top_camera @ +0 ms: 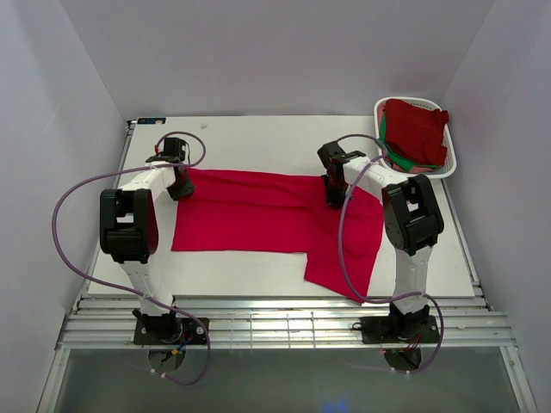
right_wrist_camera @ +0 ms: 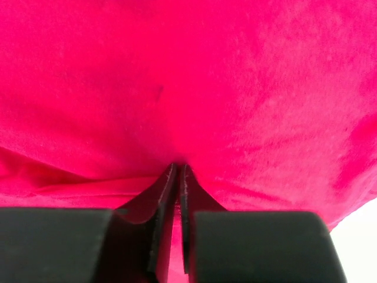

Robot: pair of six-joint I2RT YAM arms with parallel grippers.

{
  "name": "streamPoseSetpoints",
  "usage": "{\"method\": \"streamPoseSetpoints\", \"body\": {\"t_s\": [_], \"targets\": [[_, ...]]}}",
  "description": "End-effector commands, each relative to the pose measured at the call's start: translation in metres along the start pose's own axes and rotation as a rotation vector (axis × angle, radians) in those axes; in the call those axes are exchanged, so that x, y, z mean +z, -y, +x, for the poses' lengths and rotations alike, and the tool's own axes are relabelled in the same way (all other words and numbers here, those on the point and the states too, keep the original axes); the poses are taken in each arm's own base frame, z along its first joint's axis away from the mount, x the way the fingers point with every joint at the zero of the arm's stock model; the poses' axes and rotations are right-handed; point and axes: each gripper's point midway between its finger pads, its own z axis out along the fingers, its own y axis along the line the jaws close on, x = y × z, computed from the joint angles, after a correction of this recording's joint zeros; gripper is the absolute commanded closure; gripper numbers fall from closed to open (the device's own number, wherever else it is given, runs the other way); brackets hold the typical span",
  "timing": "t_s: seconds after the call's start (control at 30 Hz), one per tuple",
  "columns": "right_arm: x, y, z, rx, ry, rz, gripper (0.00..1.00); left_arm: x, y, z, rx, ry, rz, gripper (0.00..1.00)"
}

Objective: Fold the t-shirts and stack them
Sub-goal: Fold the flattened tshirt in 1/3 of the way

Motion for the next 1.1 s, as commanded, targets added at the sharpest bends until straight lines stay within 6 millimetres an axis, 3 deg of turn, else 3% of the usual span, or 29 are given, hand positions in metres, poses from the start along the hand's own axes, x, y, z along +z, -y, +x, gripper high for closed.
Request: {"method": "streamPoseSetpoints", "body": {"t_s": [0.0,0.17,0.3,0.43,0.67,0.8,1.07], "targets": [[-0.018,0.004,-0.001,0.020,0.027,-0.002,0.92,-0.009,0.001,-0.020,0.000,0.058,-0.001,0.70],[-0.035,0.004,-0.001,0.018,0.038,-0.017,0.92,-0.006,0.001,-0.019,0.010,0.053,-0.007,0.75],[-0.060,0.000,-0.001,0.030,0.076,-0.066,0.92,-0.004,0.000,-0.017,0.009,0.044,-0.006,0.79],[-0.072,-0.005,0.015,0.033,0.056,-0.117,0.92,-0.003,0.000,-0.014,0.016,0.040,-0.009,0.83],[-0.076,-0.024,0.055,-0.001,-0.005,-0.173,0.92,-0.004,-0.004,-0.008,0.017,0.032,-0.014,0.62],[-0.078,-0.041,0.079,-0.031,-0.040,-0.216,0.92,-0.007,-0.005,-0.009,0.013,0.037,-0.015,0.60],[-0.076,-0.064,0.110,-0.079,-0.113,-0.273,0.92,-0.009,-0.006,-0.009,0.016,0.044,-0.016,0.59]]}}
